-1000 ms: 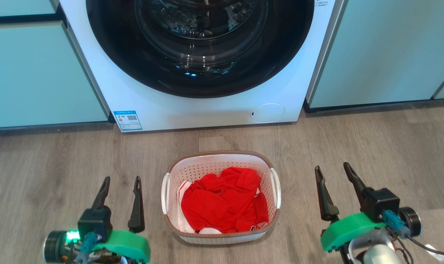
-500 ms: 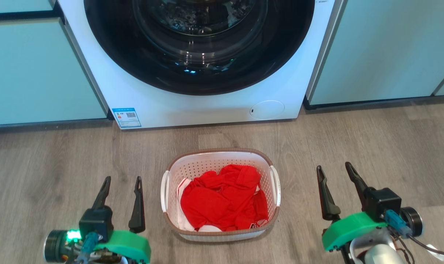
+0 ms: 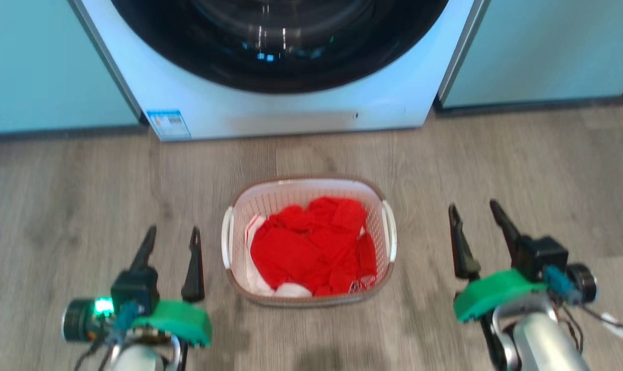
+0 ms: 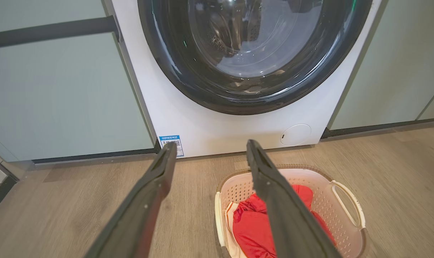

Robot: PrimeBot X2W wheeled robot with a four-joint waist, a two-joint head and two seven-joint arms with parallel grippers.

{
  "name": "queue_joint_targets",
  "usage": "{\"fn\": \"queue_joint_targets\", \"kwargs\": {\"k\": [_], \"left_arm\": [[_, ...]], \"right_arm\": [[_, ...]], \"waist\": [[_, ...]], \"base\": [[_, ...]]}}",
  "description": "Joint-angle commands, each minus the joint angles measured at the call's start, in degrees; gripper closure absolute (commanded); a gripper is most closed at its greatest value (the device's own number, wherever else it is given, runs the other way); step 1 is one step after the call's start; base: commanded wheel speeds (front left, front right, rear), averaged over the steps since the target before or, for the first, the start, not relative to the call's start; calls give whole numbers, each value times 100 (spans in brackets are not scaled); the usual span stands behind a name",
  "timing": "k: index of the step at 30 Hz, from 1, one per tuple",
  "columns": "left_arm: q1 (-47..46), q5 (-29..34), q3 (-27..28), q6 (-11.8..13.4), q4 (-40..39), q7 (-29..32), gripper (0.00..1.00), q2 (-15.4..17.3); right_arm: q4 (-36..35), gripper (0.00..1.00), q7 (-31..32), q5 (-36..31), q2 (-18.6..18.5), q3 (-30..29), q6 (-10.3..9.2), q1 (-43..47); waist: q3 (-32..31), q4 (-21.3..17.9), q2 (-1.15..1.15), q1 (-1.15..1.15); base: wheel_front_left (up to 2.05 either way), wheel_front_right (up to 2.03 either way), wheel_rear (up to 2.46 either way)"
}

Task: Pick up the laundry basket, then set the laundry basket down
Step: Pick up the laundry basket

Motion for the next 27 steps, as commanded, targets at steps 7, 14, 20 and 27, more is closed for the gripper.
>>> {"fn": "queue_joint_targets", "kwargs": {"k": [7,14,20,27], "left_arm": [[-986,-156,249,-56,180,-55,0,-28],[-1727,-236,214,-67,598,-55,0,-28],[-2485,-335,115,-67,1140,-55,0,-29],[-3058,-471,-190,-124,1763,-55,0,-29]], "right_arm": [[143,0,-77,-81,-57,-8,41,-901],[524,0,-77,-134,-57,-98,41,-1606],[952,0,-77,-175,-57,-220,41,-2256],[1545,0,-77,-203,-57,-264,41,-2709]], "waist": [[1178,40,0,0],[2069,111,0,0],[2839,211,0,0],[3388,327,0,0]], "base": [[0,0,0],[0,0,0],[0,0,0],[0,0,0]]}}
